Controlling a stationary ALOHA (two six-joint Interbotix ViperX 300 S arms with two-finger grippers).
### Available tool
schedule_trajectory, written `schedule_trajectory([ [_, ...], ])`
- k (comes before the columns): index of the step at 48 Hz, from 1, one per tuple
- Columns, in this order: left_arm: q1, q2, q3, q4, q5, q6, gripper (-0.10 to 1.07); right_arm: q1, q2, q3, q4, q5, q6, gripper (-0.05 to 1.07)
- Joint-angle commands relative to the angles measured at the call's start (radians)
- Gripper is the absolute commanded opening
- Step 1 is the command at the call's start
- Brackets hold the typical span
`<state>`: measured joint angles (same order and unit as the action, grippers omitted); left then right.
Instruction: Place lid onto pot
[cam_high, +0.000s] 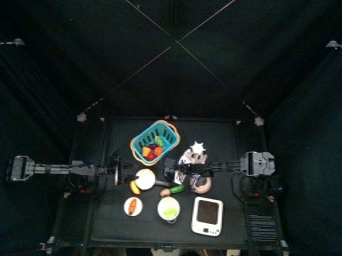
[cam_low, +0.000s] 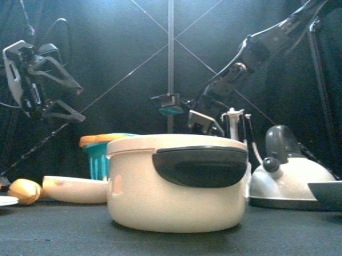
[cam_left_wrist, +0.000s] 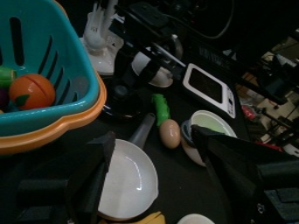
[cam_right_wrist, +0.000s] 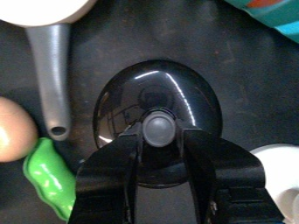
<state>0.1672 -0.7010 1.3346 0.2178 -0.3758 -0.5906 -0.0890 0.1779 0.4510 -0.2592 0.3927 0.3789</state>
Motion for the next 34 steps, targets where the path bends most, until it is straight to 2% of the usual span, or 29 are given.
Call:
schedule_trajectory([
  [1,0.003,0.002,-0.011,0.0,-0.003,0.002,1.01,0.008,-0.051,-0.026,0.0,0.003,0.002,0.57],
  [22,0.003,0.002,-0.011,0.0,-0.003,0.0,1.01,0.081,-0.163,-0.048,-0.008,0.08,0.0,0.56],
  [34,0.012,0.002,-0.009,0.0,-0.003,0.002,1.01,0.199,-0.173,-0.067,-0.002,0.078,0.002,0.56],
])
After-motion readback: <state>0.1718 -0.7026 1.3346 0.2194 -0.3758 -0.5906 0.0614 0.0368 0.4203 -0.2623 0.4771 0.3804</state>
